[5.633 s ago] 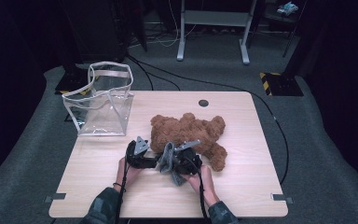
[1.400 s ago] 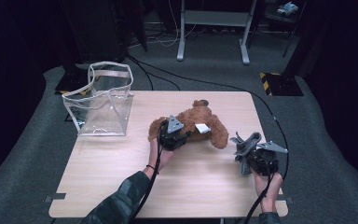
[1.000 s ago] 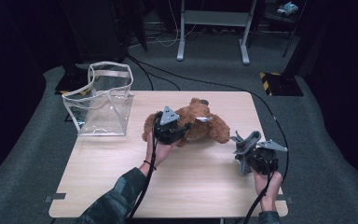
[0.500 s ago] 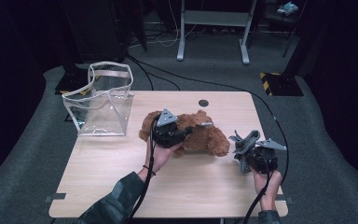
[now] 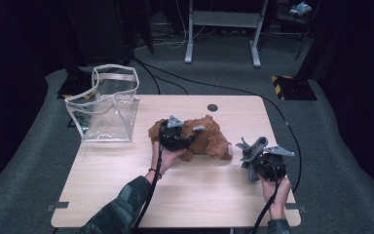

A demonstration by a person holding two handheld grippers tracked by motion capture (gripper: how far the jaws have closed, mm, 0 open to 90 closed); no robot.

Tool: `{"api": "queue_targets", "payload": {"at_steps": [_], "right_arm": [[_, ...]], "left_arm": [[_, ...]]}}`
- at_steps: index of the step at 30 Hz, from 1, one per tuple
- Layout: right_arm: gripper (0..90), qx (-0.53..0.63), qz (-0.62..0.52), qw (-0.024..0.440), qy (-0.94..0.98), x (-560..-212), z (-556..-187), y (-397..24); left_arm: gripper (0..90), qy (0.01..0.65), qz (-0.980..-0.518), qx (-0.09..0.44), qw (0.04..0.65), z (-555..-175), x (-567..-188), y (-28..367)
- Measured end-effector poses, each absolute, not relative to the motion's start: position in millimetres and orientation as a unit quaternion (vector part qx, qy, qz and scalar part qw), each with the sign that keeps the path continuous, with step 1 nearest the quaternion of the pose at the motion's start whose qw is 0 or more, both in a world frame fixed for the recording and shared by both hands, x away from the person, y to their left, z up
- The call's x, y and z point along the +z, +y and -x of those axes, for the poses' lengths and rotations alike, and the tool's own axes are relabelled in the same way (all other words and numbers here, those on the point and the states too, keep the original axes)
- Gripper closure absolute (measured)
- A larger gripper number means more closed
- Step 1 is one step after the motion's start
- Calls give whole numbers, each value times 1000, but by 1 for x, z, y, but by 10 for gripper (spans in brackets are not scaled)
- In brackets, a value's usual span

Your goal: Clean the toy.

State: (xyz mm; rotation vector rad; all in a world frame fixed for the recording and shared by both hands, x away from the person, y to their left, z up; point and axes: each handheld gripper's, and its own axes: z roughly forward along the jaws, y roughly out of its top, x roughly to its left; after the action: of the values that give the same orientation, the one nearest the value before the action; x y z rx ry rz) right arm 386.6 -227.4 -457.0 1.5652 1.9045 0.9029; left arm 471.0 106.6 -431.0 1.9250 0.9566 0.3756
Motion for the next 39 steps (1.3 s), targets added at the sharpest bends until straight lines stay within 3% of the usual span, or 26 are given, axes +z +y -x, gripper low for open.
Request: {"api": "queue_targets", "payload": {"at_steps": [5, 13, 17, 27, 39], "right_arm": [[724, 333, -578, 253, 701, -459, -386, -228], [724, 331, -580, 253, 700, -461, -386, -229], [723, 330, -580, 252, 701, -461, -385, -229], [725, 333, -582, 250, 699, -464, -383, -231], [727, 341, -572, 258, 701, -451, -381, -224]], "left_arm": [[365, 389, -787, 175, 446, -463, -442, 103], [344, 411, -810, 195, 370, -475, -482, 88], [405, 422, -810, 197, 357, -481, -492, 83], [737, 421, -811, 200, 353, -483, -501, 86], [768, 380, -821, 183, 385, -460, -500, 114]]}}
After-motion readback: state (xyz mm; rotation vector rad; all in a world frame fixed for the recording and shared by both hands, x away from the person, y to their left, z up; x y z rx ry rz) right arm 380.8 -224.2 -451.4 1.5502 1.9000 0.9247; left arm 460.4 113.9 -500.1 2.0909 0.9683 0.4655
